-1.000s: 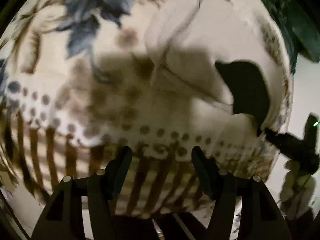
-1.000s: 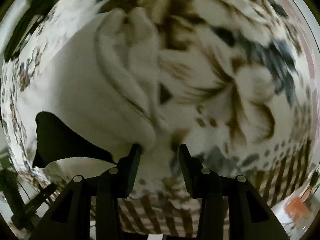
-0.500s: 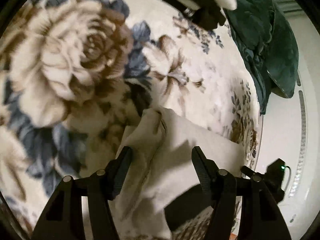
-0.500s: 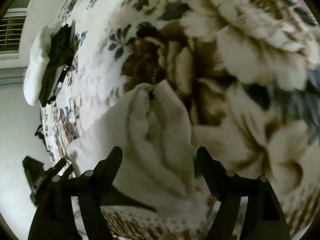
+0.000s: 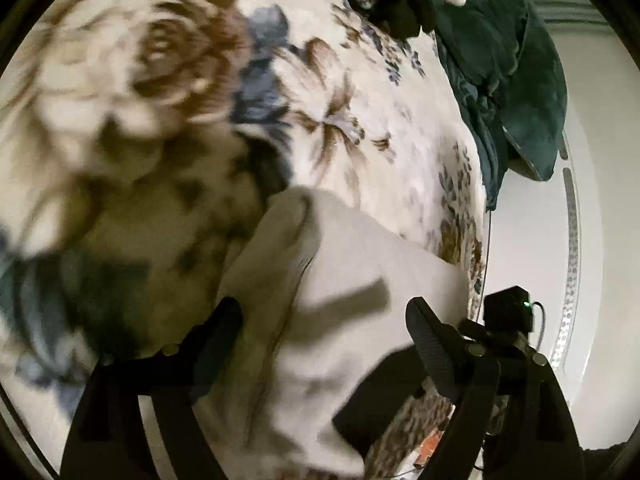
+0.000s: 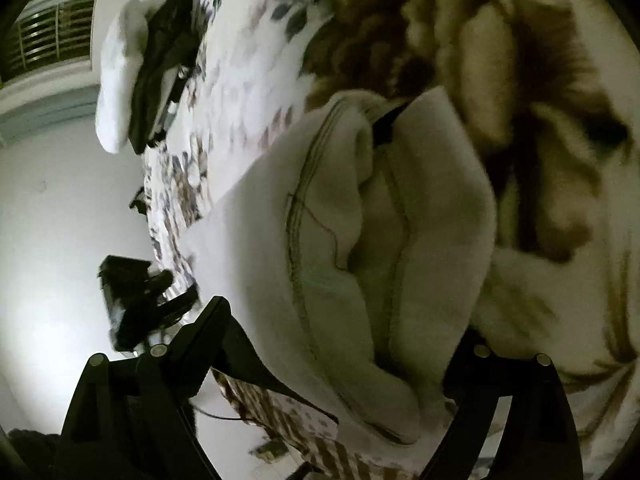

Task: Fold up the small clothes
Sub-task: 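Grip the folded shirt with both grippers and lift it off the bed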

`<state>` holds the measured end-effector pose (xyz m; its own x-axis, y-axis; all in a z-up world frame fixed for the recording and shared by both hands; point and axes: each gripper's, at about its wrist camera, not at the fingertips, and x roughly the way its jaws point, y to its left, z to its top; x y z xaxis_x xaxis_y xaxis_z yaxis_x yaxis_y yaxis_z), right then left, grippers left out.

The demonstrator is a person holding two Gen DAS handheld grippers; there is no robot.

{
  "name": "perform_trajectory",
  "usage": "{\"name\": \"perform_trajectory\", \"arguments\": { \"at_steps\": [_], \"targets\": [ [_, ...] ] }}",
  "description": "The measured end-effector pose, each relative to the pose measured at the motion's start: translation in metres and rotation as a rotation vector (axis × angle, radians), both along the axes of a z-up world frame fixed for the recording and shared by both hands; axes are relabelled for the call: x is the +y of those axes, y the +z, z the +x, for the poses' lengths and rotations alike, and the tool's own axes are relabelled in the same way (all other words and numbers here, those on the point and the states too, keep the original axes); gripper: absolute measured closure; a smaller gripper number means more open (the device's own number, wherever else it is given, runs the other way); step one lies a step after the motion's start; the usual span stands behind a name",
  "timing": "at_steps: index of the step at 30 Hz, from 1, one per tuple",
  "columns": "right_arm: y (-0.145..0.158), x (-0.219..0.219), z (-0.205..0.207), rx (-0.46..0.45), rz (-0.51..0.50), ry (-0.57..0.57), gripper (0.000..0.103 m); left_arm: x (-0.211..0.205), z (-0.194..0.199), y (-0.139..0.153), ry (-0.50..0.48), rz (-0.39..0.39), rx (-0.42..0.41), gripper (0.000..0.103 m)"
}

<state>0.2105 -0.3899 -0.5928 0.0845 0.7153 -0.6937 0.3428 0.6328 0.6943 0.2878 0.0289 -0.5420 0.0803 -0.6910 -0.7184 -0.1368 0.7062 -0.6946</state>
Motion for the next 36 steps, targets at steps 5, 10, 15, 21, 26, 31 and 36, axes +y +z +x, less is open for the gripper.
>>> {"name": "perform_trajectory", "arguments": {
  "at_steps": [5, 10, 15, 21, 26, 31, 36],
  "targets": [
    [-0.003, -0.002, 0.001, 0.011, 0.012, -0.006, 0.01, 0.018, -0.023, -0.007, 0.001, 0.072, 0.044, 0.019],
    [-0.006, -0.003, 0.0, 0.017, 0.003, -0.008, 0.01, -0.009, -0.011, -0.032, -0.025, 0.054, 0.053, 0.017],
    [-0.003, -0.002, -0.001, 0.006, -0.005, -0.001, 0.012, -0.033, -0.004, -0.014, -0.032, 0.116, -0.049, 0.017],
    [0.0, 0.013, -0.004, -0.025, -0.063, -0.003, 0.062, -0.048, -0.015, -0.005, -0.032, 0.141, -0.091, 0.082],
    [0.017, 0.014, -0.008, -0.061, -0.089, -0.045, 0.075, -0.041, -0.018, 0.012, 0.031, 0.123, -0.105, 0.085],
    [0.052, 0.025, -0.007, -0.088, -0.116, -0.028, 0.076, -0.034, -0.02, 0.044, 0.036, 0.095, -0.11, 0.086],
    [0.104, 0.045, 0.012, -0.122, -0.139, -0.005, 0.077, -0.016, -0.01, 0.081, 0.06, 0.072, -0.119, 0.086]
  ]
}}
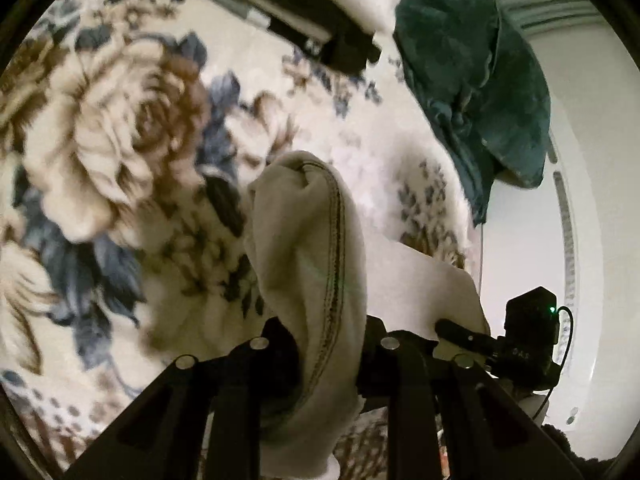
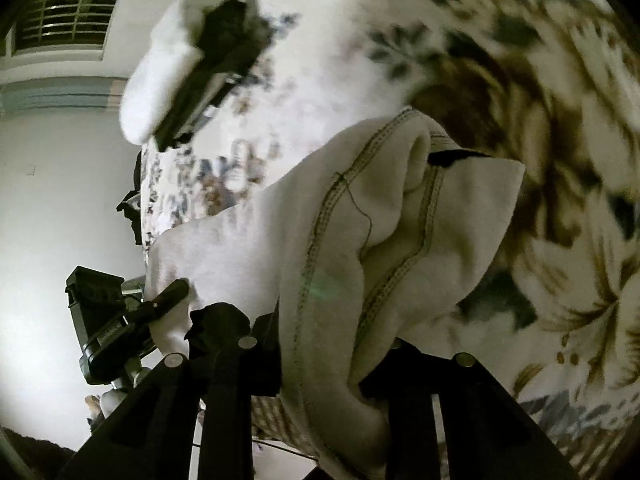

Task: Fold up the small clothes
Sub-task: 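Grip the folded shirt with both grippers and lift it off the bed, then carry the folded shirt onto the white clothes stack and open both grippers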

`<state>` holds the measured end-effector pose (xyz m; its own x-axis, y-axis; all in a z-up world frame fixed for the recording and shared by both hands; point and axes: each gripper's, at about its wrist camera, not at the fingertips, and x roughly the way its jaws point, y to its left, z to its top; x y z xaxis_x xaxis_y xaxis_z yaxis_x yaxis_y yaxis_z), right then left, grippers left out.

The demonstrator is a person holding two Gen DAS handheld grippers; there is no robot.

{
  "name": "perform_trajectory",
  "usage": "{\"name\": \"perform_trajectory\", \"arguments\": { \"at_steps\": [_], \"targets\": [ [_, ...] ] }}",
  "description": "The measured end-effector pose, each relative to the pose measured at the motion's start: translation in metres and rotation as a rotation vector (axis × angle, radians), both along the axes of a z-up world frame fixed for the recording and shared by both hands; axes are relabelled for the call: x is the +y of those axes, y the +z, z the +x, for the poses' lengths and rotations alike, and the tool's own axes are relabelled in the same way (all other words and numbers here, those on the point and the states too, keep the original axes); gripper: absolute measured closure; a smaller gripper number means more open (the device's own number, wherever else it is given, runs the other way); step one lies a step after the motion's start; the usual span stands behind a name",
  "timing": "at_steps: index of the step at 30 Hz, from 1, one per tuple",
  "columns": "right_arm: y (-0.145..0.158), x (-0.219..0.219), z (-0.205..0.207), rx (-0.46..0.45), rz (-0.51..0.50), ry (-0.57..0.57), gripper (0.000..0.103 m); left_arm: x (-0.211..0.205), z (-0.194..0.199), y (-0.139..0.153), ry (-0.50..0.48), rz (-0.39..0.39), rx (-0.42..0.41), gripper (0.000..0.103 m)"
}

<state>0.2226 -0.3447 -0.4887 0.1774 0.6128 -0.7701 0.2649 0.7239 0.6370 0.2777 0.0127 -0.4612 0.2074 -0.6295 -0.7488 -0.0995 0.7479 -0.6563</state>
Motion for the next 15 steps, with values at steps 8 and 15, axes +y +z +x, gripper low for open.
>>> {"name": "perform_trajectory", "arguments": {
  "at_steps": [8, 15],
  "targets": [
    [0.098, 0.055, 0.098, -0.096, -0.014, 0.018, 0.077, 0.053, 0.089, 0.082, 0.06, -0.019, -0.084, 0.086],
    [0.152, 0.108, 0.248, -0.22, 0.001, -0.003, 0.077, 0.096, 0.23, 0.131, 0.078, 0.065, -0.203, 0.085]
  ]
}}
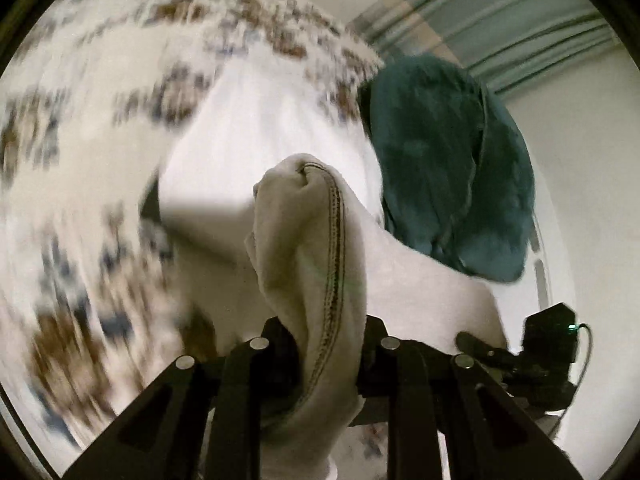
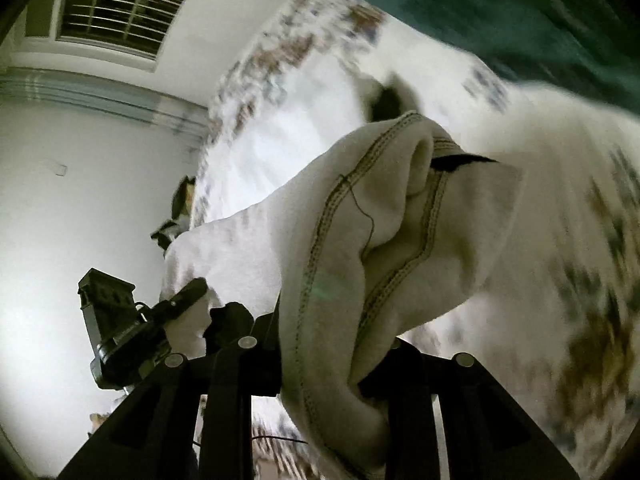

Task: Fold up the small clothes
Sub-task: 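Carry the folded shirt onto the white clothes stack and open both grippers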

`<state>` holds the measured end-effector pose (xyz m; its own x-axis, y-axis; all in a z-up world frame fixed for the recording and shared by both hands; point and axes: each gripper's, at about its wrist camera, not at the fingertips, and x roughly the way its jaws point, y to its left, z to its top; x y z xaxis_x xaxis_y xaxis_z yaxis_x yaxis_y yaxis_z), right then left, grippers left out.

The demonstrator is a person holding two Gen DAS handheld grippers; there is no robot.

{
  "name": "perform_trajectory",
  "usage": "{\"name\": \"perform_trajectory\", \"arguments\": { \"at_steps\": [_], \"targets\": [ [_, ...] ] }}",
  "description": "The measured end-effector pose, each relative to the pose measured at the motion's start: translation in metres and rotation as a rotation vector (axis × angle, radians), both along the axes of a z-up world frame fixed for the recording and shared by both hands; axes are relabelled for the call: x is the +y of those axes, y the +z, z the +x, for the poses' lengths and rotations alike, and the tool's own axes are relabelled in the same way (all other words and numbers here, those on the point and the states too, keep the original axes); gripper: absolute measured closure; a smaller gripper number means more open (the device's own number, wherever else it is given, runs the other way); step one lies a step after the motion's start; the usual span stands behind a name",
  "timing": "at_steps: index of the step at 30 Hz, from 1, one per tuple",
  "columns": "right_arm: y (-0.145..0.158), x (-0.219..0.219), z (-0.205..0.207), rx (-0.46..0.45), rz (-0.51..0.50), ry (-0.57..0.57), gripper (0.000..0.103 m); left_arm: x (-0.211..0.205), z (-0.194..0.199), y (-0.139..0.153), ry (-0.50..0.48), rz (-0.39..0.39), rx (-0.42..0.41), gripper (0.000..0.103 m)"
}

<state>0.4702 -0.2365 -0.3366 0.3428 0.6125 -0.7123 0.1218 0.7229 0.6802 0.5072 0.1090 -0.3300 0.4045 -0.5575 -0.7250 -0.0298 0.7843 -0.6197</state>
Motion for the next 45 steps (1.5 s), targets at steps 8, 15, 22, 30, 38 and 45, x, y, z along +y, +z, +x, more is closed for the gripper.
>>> {"name": "perform_trajectory", "arguments": {
  "at_steps": [8, 15, 22, 30, 38, 45],
  "targets": [
    [-0.009, 0.057, 0.164, -0.041, -0.053, 0.034, 0.077, 0.035, 0.137, -0.015, 0.02, 0.107, -0.014, 0.085],
    [-0.049, 0.068, 0.218, 0.031, -0.172, 0.045, 0.069, 0.04, 0.178, -0.046, -0.033, 0.147, 0.051, 0.081],
    [-0.041, 0.074, 0.205, 0.081, -0.47, 0.034, 0.021, 0.034, 0.169, -0.026, 0.007, 0.345, 0.019, 0.006],
    [-0.018, 0.095, 0.158, 0.04, -0.844, 0.018, 0.001, 0.009, 0.137, -0.006, 0.076, 0.567, -0.074, 0.0],
    [0.032, 0.098, 0.11, -0.012, -0.879, 0.007, 0.001, -0.027, 0.086, 0.024, 0.034, 0.66, -0.078, 0.0],
    [0.113, 0.089, 0.039, -0.1, -0.898, -0.055, 0.001, -0.045, 0.024, 0.089, 0.057, 0.671, -0.132, 0.0]
  ]
}}
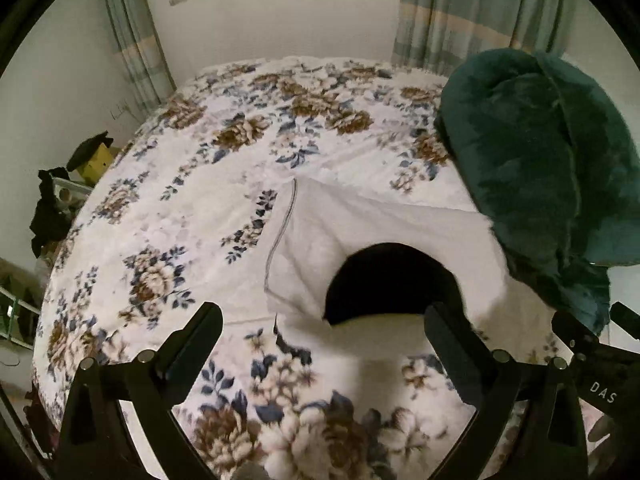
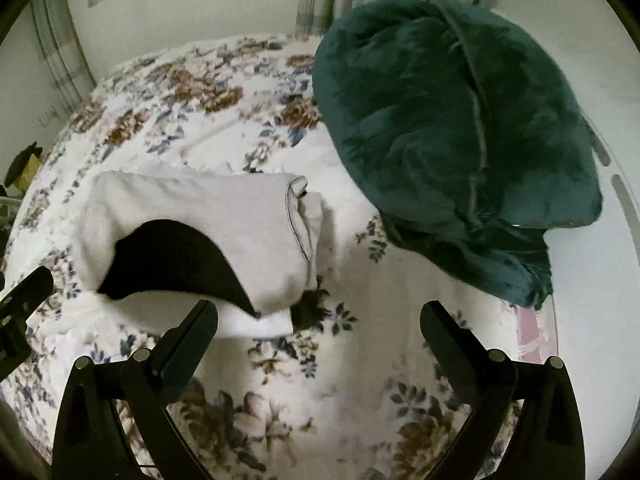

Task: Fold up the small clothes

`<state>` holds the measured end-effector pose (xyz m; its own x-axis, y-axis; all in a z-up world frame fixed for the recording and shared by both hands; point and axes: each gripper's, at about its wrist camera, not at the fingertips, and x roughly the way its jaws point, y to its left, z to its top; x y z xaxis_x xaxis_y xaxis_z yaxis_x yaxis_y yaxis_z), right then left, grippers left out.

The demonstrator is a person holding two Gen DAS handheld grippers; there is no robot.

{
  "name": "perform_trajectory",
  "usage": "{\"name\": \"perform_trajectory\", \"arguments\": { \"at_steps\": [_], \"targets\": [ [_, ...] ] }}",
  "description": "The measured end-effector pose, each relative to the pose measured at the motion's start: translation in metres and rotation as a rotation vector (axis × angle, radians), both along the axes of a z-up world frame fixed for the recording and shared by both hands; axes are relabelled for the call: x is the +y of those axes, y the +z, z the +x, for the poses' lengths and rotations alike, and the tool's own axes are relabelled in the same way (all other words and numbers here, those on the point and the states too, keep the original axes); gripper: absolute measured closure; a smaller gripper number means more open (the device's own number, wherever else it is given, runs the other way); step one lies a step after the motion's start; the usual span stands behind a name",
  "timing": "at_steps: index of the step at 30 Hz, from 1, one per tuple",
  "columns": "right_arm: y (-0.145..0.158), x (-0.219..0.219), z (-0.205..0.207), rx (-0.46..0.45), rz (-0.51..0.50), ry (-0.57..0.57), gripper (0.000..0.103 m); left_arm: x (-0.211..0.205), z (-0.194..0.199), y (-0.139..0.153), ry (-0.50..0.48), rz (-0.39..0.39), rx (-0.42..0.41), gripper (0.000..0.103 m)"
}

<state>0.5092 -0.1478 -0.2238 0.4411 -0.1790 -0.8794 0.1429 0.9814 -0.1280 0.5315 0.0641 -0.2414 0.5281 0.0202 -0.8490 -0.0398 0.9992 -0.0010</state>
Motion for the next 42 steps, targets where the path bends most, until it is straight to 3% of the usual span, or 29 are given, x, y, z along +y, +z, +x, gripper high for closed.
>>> {"name": "perform_trajectory", "arguments": {
  "at_steps": [11, 22, 34, 42],
  "targets": [
    [0.156, -0.001, -0.141, -0.205, -0.032, 0.012, 0.001, -0.017, -0.115, 0.112, 0.004, 0.028, -0.115, 0.0],
    [0.278, -0.011, -0.278, -0.364, -0.024, 0.059, 0.001, -0.031, -0.211, 0.199, 0.035, 0.011, -0.227, 0.0],
    [0.352, -0.027, -0.359, -0.48, -0.01, 0.094, 0.001, -0.041, -0.27, 0.242, 0.059, -0.003, -0.307, 0.0],
    [0.365, -0.034, -0.368, -0.493, 0.003, 0.106, 0.001, -0.042, -0.288, 0.247, 0.067, -0.001, -0.319, 0.0]
  ]
}}
